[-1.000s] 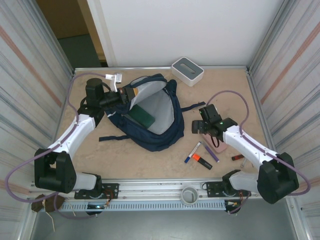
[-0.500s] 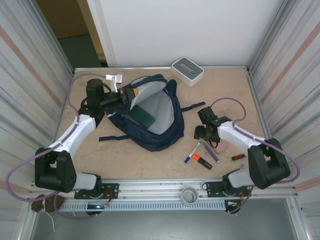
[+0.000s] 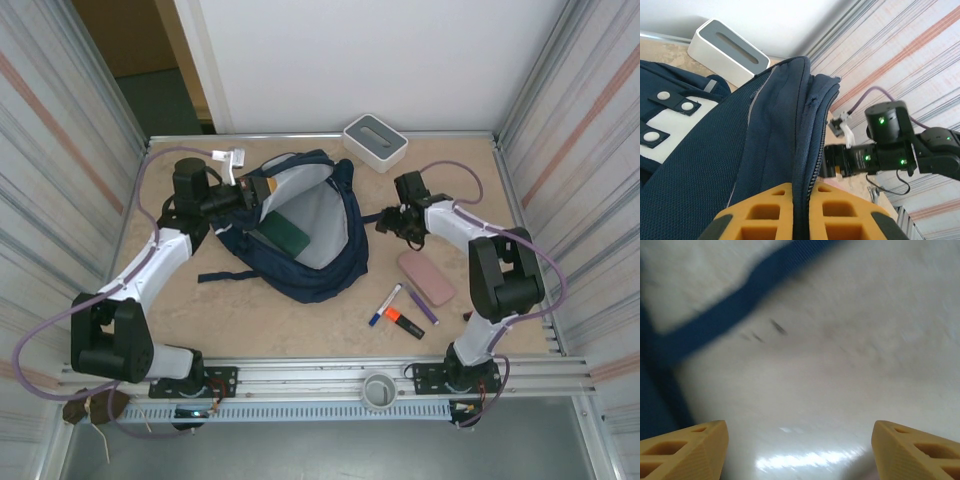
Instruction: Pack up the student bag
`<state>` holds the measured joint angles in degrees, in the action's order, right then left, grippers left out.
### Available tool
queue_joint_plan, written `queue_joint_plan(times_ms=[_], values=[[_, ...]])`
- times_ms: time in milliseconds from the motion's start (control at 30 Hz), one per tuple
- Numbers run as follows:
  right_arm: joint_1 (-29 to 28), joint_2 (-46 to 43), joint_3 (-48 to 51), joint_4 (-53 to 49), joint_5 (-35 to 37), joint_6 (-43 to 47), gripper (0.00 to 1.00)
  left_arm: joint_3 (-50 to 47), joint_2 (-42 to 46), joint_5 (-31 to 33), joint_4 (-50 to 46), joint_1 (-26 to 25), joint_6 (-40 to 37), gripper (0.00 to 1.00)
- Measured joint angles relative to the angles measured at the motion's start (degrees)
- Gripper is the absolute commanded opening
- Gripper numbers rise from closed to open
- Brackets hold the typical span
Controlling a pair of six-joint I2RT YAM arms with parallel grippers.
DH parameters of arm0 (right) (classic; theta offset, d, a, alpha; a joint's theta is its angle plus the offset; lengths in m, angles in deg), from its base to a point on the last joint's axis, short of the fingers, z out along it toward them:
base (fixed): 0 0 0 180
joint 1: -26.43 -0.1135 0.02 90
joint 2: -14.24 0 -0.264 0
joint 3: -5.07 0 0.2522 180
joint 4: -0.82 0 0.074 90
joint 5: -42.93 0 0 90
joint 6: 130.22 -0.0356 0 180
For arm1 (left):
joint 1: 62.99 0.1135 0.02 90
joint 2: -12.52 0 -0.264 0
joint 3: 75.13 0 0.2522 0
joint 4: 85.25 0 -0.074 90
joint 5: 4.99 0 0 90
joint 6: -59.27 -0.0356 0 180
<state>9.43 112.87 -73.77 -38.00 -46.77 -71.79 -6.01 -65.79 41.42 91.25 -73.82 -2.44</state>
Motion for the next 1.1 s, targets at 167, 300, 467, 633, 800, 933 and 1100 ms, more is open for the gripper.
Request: queue_joint_plan(times_ms=[167, 300, 467, 633, 800, 933, 1100], values=[[1.1, -4.4, -0.6, 0.2, 0.5, 4.0, 0.96, 0.0, -0.2, -0.1, -0.1, 0.0, -0.5, 0.00], [6.8, -7.8, 3.0, -0.9, -1.8, 6.2, 1.00, -0.5, -0.2, -0.2, 0.0, 0.0, -1.1, 0.00], [12.1, -3.8, 4.3, -1.5, -9.1, 6.9, 0.99, -0.7, -0.2, -0.3, -0.1, 0.0, -1.1, 0.00], [11.6, -1.2, 4.8, -3.1, -11.3, 8.3, 0.99, -0.8, -0.2, -0.4, -0.1, 0.0, -1.1, 0.00], [10.0, -8.1, 11.0, -6.2, -7.2, 9.2, 0.99, -1.5, 0.1, -0.3, -0.2, 0.0, -1.5, 0.00], [7.2, -15.7, 13.9, -10.3, -1.4, 9.0, 0.98, -1.6, 0.2, -0.3, -0.2, 0.0, -1.5, 0.00], [2.7, -23.1, 16.6, -13.5, 2.6, 6.1, 0.89, -1.6, 0.2, -0.3, -0.2, 0.0, -1.5, 0.00]])
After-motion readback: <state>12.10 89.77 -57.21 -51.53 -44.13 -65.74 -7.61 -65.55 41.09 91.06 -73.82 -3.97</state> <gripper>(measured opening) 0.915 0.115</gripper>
